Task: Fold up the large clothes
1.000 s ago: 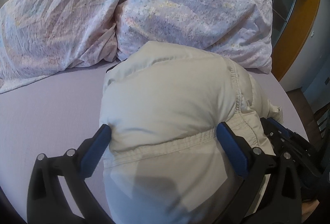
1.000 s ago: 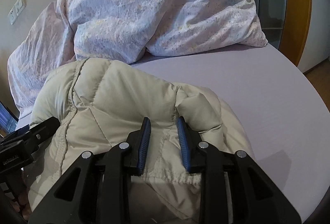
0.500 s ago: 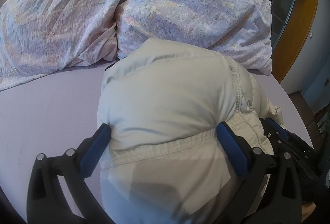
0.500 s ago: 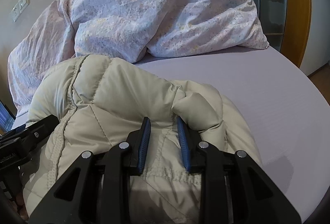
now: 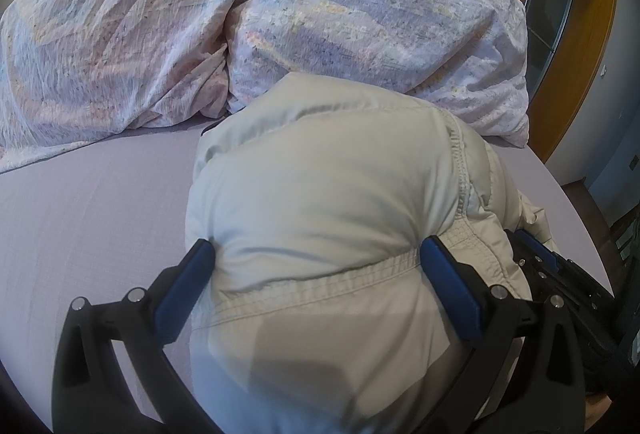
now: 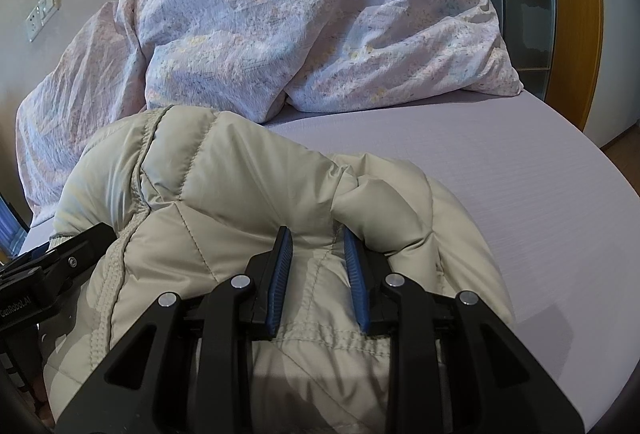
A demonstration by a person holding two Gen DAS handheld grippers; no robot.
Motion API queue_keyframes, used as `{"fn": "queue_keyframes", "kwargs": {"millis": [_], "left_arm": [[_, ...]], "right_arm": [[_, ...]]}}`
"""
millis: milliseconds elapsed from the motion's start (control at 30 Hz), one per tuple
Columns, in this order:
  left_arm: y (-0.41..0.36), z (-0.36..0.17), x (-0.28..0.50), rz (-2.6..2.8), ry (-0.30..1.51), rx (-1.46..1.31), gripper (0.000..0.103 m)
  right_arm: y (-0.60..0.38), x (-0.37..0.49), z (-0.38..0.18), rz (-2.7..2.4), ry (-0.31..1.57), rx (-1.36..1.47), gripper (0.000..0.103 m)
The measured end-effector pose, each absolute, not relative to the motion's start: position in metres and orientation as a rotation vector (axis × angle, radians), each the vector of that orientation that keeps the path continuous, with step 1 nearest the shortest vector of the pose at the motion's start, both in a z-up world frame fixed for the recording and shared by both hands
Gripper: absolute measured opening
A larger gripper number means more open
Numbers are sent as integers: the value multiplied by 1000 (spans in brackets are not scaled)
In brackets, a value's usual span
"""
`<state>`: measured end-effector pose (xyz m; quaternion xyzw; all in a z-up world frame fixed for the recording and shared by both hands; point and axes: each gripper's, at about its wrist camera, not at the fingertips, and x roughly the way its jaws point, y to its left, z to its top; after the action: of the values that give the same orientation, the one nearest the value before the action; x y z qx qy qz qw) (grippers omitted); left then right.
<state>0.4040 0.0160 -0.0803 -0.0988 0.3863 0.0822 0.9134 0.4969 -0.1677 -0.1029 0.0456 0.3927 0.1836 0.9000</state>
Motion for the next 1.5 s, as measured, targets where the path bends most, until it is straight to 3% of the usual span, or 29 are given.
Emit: {"fn": "queue_keyframes", "kwargs": {"millis": [967,1267,1333,1433,1500], "left_arm": [[16,-81,403,170,793,-197,101],[21,-69,407,160,855,-189,101],[25,-64,402,147,874,-210,101],[28,-54,389,133,883,-223,101],[30,-48,380,128,883,-215,101]], "right_arm": [[-168,494,-105,374,795,89,28],[-163,497,-91,356,882,46,31],[-170,497,-87,379,917,77,36],[-179,494,-76,418,937,98,56],[-183,491,-66,410,928,71,85]]}}
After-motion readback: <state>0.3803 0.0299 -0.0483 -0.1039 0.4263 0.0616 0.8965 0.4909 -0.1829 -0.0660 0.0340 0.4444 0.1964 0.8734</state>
